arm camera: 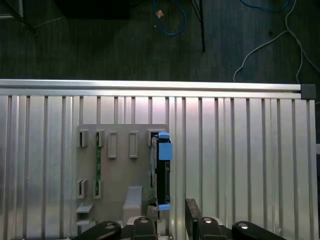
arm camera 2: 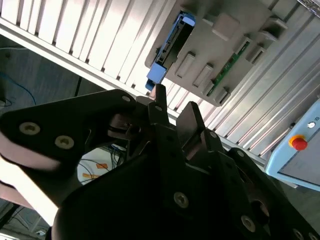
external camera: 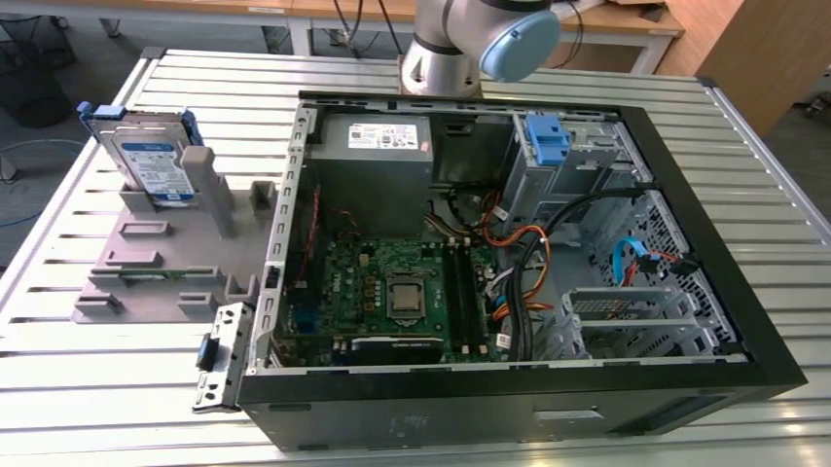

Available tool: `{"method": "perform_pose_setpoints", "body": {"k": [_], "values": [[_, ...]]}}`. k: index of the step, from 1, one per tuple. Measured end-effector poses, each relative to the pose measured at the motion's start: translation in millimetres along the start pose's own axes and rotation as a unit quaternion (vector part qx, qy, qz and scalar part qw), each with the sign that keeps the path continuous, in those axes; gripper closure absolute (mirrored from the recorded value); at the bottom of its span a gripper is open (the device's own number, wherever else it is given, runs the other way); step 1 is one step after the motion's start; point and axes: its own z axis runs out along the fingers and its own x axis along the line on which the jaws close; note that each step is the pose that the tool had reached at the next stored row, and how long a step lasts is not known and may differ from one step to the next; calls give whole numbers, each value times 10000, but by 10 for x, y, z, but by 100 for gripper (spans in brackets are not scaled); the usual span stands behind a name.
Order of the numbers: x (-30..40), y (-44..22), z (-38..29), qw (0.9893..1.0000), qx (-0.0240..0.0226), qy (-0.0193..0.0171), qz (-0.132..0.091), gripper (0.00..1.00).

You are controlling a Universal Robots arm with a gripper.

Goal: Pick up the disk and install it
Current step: 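Pick up the disk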

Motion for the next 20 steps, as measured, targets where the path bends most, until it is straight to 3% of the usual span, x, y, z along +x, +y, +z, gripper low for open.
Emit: {"method": "perform_pose_setpoints", "body": {"k": [20], "values": [[1,-1,21,10000,2,-4,0,65]]}}
